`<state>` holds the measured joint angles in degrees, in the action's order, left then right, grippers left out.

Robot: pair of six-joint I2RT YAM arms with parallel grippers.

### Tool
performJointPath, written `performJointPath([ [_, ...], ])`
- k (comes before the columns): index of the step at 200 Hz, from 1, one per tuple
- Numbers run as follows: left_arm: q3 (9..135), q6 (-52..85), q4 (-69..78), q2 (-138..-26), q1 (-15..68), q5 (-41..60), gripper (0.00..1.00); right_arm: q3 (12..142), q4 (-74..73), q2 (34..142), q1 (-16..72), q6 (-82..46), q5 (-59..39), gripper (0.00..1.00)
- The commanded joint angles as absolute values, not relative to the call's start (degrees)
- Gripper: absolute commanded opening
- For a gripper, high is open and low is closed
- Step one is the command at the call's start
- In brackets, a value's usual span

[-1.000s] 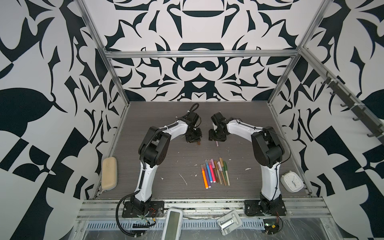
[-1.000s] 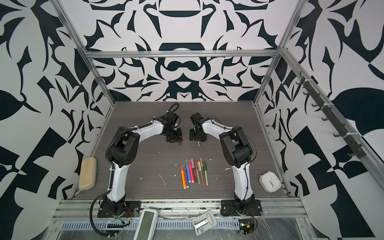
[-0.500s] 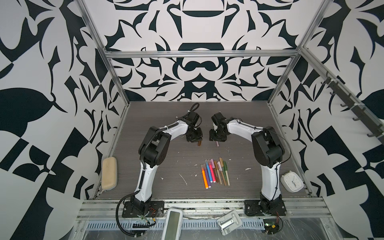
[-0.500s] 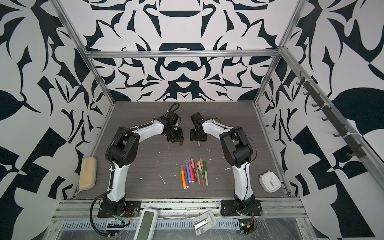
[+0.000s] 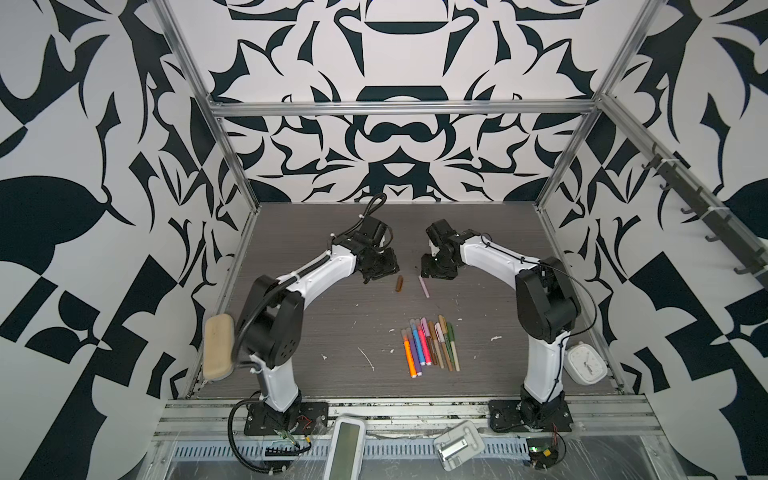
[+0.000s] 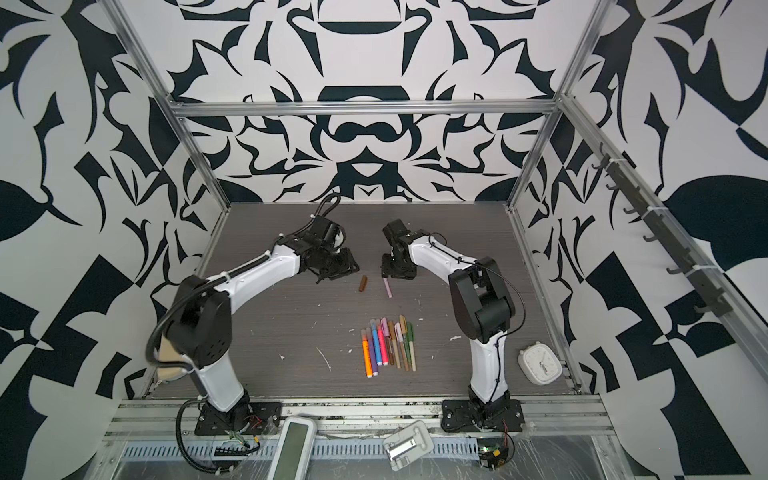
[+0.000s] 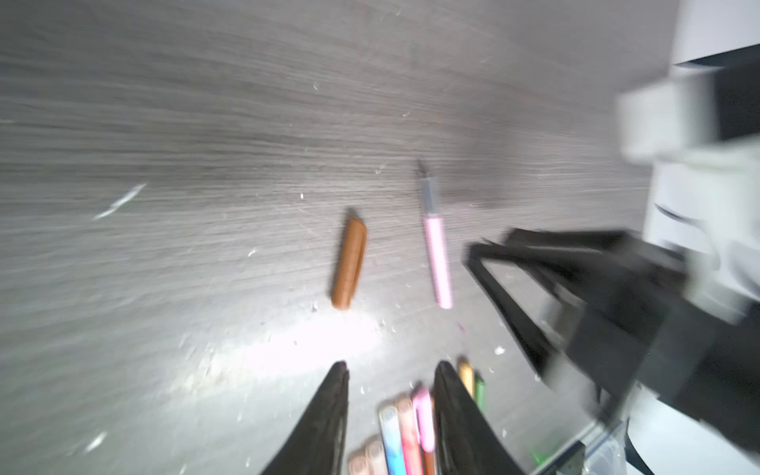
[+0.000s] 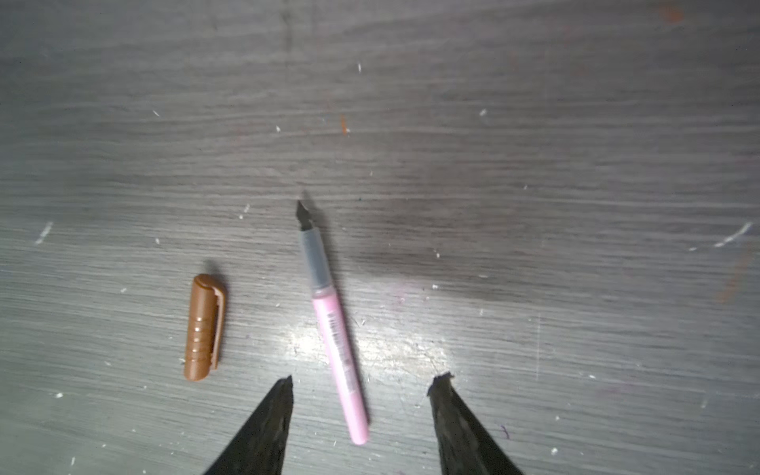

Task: Open the pen caps
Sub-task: 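Lower and release the pink pen and brown cap onto the table with both grippers, then move the right gripper to the cream pen with green cap and grasp it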

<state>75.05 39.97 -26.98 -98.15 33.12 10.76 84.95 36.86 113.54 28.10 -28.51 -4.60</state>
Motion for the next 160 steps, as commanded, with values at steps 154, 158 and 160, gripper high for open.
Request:
performJointPath([
  [154, 31.4, 31.7, -23.6, -44.3, 40.5, -15.8, 0.4, 37.8, 37.4, 62.2, 49.1, -48.8, 8.0, 0.26],
  [158, 30.7, 31.8, -23.0, -43.7, 40.5, -15.8, 0.4, 36.7, 37.4, 61.8, 49.9, -49.8, 8.1, 0.26],
  [160, 30.3, 31.8, -22.8, -43.4, 40.5, -15.7, 0.4, 36.1, 37.2, 61.6, 50.2, -50.3, 8.2, 0.25],
])
